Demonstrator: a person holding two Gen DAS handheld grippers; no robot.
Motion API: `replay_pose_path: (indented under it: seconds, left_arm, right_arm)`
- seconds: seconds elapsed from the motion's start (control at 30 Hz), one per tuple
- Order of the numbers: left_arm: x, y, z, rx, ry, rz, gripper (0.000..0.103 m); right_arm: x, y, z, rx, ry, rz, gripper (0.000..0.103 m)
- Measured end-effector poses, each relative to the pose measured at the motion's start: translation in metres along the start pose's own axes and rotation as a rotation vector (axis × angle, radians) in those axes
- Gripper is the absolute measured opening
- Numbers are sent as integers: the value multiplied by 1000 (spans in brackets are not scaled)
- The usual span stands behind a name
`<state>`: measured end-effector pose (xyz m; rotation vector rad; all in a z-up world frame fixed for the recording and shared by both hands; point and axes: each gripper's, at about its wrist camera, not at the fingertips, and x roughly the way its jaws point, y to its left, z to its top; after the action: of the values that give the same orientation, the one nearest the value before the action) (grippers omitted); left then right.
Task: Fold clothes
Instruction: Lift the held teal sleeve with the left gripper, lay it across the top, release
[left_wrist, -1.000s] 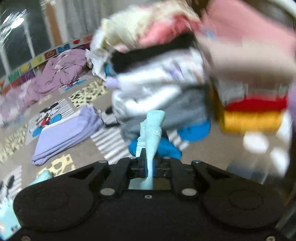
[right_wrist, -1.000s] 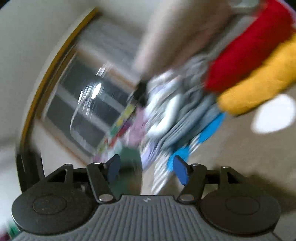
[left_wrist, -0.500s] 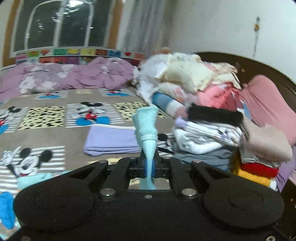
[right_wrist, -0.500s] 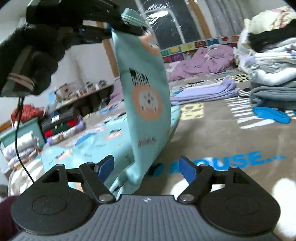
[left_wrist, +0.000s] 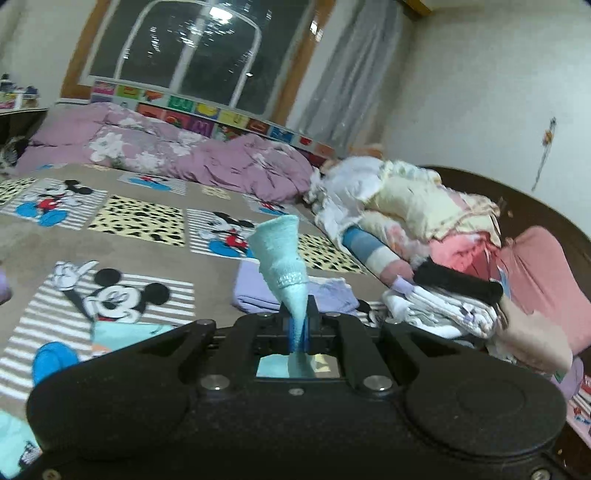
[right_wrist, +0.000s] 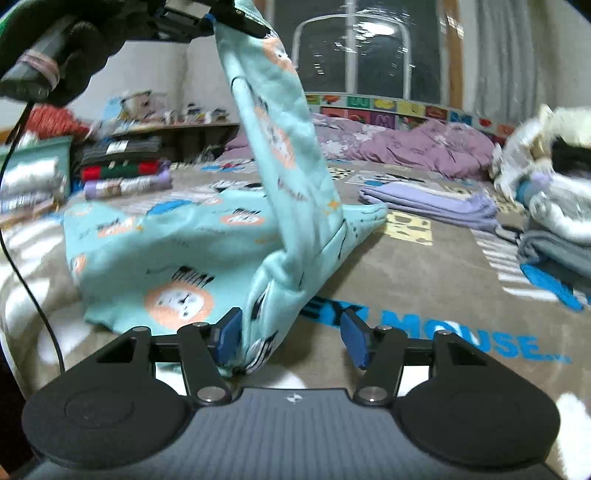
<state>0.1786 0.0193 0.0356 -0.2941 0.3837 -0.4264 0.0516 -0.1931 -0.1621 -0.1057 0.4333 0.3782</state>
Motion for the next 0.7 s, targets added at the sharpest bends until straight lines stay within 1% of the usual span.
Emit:
replay_pose_path:
  seconds: [0.1,0.17,0.23,0.57,0.7]
  left_arm:
    - [-16,22,-4,-44,-29,-2,4]
    - [-24,34,-8,-61,-42,-4,4]
    - [-31,45,-14,-72,-52,-4,4]
    - [-45,114,-49,-203,-94,14,4]
    - [-50,133,-64,-233,-73,44,4]
  right_arm:
    - [2,9,-2,-68,7,-20,57]
    - [2,11,-3,-76,10,-21,57]
    - [3,13,-4,-92,16,-22,53]
    - [2,43,-10,-269,7,-110,49]
    - [2,52,-12,-338,3,-138,48]
